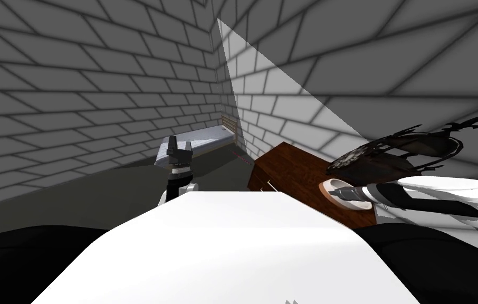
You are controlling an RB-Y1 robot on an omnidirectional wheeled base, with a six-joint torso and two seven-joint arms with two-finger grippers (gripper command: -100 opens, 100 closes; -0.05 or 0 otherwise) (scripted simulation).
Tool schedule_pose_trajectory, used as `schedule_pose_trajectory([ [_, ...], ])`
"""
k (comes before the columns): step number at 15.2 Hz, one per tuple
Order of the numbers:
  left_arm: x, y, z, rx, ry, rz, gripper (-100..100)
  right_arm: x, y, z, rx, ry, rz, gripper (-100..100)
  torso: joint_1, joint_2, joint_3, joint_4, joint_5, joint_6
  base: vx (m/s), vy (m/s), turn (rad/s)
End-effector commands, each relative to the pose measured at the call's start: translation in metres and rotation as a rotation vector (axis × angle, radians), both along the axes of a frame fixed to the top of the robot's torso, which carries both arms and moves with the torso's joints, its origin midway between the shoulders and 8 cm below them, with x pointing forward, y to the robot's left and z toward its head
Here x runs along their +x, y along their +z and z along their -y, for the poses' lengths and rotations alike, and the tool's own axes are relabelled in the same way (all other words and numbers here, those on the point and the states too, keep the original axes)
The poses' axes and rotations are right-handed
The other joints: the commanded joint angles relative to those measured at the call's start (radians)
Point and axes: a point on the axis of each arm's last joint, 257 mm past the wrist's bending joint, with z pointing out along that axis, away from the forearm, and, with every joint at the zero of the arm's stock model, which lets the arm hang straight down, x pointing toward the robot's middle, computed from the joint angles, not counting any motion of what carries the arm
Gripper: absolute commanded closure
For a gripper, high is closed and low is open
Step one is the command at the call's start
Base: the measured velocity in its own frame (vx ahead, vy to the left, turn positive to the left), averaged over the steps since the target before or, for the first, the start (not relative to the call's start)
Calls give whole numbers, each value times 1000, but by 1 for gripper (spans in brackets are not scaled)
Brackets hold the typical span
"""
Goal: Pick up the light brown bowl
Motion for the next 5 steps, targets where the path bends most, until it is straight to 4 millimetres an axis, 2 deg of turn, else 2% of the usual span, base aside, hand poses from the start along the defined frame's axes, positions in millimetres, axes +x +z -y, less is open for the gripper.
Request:
schedule_pose_trajectory([
  [1, 0, 0, 0, 0, 0, 0, 0, 1, 2, -1, 0, 6, -1, 100, 0, 0, 0, 0, 0, 0, -8, 5, -83],
  [4, 0, 0, 0, 0, 0, 0, 0, 15, 17, -5, -2, 29, -2, 100, 1, 1, 1, 0, 1, 0, -14, 5, -114],
  [5, 0, 0, 0, 0, 0, 0, 0, 9, 12, -3, -2, 19, -2, 100, 2, 2, 1, 1, 2, 0, -11, 4, -50],
])
